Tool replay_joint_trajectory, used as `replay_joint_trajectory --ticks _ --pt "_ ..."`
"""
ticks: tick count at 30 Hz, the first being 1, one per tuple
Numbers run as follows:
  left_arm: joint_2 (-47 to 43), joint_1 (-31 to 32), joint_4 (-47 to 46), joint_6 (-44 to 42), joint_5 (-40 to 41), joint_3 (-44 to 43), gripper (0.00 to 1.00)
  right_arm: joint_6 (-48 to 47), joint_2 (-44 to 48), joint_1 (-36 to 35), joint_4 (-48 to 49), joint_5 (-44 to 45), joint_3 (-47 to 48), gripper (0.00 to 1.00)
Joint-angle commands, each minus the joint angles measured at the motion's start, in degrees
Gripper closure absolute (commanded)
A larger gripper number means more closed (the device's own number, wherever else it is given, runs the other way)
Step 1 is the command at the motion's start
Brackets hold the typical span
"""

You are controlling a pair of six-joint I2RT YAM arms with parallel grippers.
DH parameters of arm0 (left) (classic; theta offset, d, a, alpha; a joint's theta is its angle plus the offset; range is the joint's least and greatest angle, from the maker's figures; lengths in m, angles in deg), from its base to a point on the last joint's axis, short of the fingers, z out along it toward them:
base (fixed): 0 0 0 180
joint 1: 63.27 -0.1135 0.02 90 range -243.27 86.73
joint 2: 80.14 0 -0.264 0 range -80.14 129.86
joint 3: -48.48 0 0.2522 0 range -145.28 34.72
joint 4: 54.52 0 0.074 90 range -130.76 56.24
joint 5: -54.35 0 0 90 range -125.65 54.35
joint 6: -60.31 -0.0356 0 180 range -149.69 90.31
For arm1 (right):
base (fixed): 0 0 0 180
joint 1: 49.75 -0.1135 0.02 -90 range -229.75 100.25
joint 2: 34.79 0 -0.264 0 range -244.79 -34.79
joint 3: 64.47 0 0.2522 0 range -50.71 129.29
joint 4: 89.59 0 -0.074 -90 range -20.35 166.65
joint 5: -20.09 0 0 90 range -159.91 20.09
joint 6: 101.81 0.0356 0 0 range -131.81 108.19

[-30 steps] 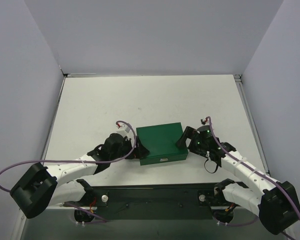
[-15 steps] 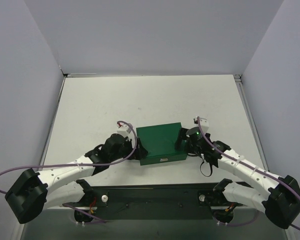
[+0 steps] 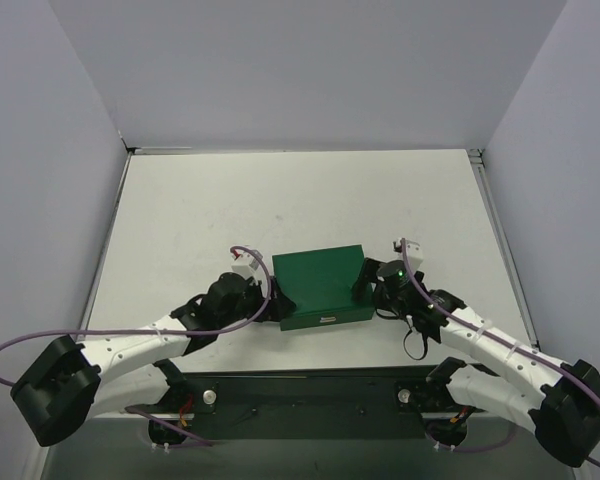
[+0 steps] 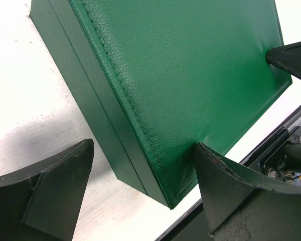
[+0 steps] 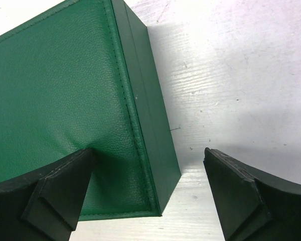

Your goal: Organize the mixed jewelry

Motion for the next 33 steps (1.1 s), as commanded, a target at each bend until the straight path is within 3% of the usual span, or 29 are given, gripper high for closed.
replay_joint_trajectory --ticks 1,6,13,17,22,25,27,29,31,33 --pt "1.5 1.0 5.8 -0.9 -0.2 0.7 0.1 0.1 -3.7 -0.6 -6.4 0.9 0.1 0.03" --pt "-3.7 1.3 15.5 -3.3 8.9 -4.5 0.15 0.0 -3.3 -0.5 -6.8 3.0 1.1 0.03" --pt "-15.8 1.4 16.5 -5.2 23.3 -5.5 0.1 -4.2 -1.7 -0.6 -11.3 13.4 5.0 0.04" --pt "-15.2 1.3 19.3 -7.0 25.7 -8.3 0.08 -5.2 -1.6 -0.5 -16.4 21.4 8.1 0.03" --pt "-11.6 1.1 22.9 -10.3 28.5 -10.8 0.07 -6.2 -0.4 1.9 -16.3 23.5 9.0 0.0" --pt "-9.7 0.7 24.7 -11.6 28.7 -12.5 0.04 -7.6 -0.7 8.9 -14.7 17.2 9.3 0.0" --pt "-8.0 0.1 26.1 -12.0 28.5 -13.5 0.03 -9.4 -0.6 16.6 -13.1 6.3 9.0 0.0" --pt "-6.3 -2.7 29.1 -11.4 28.6 -15.7 0.03 -9.9 -0.3 21.2 -10.8 -4.9 8.4 0.0" --pt "-3.9 -7.0 31.2 -10.7 28.9 -17.2 0.03 -10.2 -0.2 26.3 -8.6 -9.7 7.9 0.0" --pt "-3.0 -10.8 31.8 -9.7 24.3 -18.4 0.03 -10.7 -0.6 28.1 -8.1 -11.5 7.8 0.0"
